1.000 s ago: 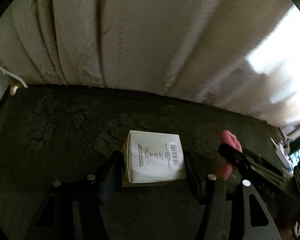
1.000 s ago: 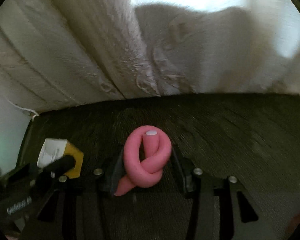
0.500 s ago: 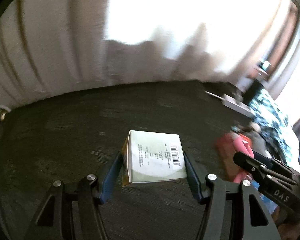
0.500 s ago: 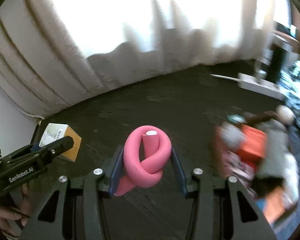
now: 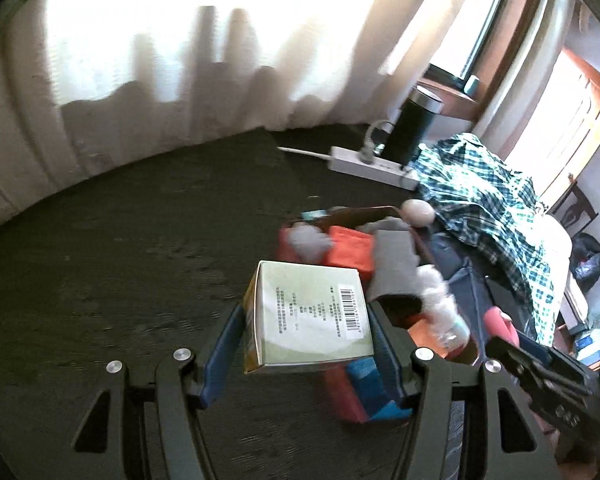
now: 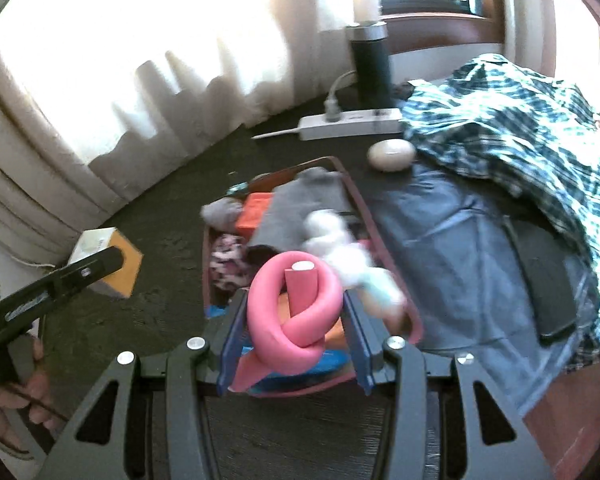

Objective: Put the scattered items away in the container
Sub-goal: 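Carry the white box and pink foam tube over the red box, then open the left gripper to drop the white box into the red box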

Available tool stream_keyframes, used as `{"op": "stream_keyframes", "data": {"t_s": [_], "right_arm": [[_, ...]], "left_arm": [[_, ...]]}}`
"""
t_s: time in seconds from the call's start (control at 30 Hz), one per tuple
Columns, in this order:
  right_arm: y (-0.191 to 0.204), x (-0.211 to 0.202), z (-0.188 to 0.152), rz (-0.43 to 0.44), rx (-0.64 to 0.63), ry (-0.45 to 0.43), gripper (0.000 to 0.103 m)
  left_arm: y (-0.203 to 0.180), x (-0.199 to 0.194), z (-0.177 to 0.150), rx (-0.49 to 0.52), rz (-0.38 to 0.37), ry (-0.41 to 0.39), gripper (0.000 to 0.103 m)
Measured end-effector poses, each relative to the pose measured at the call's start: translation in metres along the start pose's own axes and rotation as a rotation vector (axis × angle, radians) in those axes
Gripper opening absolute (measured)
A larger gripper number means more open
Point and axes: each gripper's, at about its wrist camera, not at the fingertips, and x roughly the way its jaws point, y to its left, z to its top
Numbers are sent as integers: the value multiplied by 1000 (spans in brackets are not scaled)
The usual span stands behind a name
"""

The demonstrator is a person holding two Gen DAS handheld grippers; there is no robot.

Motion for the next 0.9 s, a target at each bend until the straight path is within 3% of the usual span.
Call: {"op": "stream_keyframes", "data": {"t_s": [0.2,0.43,0.83,0.9], "right_arm": [[-44,-18,-2,11,19,-10,50],[-72,-29,-2,38,7,-13,50],[-58,-15,1,111,-80,22,50],[-53,-11,1,125,-98,31,50]], "left_arm": [[-44,30,10,15,19,-4,63],[-61,61,28,19,88,-9,63],[-54,101,23,33,108,82,65],[-50,97,22,23,114,83,75]]}}
